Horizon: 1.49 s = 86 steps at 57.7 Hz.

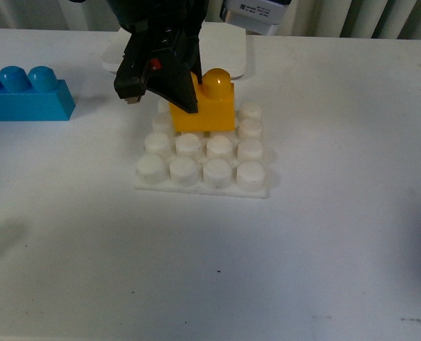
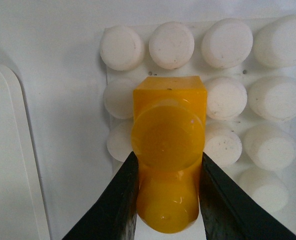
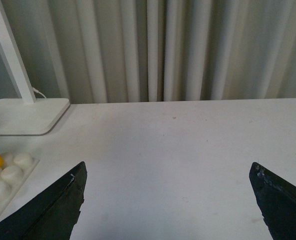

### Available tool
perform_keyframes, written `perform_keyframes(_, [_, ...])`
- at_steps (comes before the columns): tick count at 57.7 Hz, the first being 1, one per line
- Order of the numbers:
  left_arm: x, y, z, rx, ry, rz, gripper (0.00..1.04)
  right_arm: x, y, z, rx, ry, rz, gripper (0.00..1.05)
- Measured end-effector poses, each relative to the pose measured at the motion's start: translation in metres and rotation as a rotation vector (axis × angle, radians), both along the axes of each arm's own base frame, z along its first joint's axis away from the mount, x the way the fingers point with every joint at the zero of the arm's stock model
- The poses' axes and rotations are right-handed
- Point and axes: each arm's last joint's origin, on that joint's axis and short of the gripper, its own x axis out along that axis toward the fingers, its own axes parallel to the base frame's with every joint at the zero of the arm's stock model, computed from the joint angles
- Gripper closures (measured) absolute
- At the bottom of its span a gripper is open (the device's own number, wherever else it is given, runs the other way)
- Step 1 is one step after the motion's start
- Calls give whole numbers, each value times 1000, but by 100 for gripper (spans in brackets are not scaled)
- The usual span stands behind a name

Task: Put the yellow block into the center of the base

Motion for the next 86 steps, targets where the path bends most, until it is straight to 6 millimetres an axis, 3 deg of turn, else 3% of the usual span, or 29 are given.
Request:
perform_keyframes(27, [-2, -4, -17, 106, -51, -27, 75, 0, 0, 0, 0, 0, 0, 9])
perform_keyframes(55, [-9, -10, -23, 91, -74, -29, 75, 0, 0, 0, 0, 0, 0, 9])
perform_keyframes(67, [-7, -13, -21, 33, -84, -26, 41, 0, 0, 0, 0, 0, 0, 9])
perform_keyframes(79, [-20, -6, 28, -63, -224, -29, 7, 0, 0, 0, 0, 0, 0, 9])
perform_keyframes(86, [-38, 9, 54, -99, -331, -21, 7, 0, 0, 0, 0, 0, 0, 9])
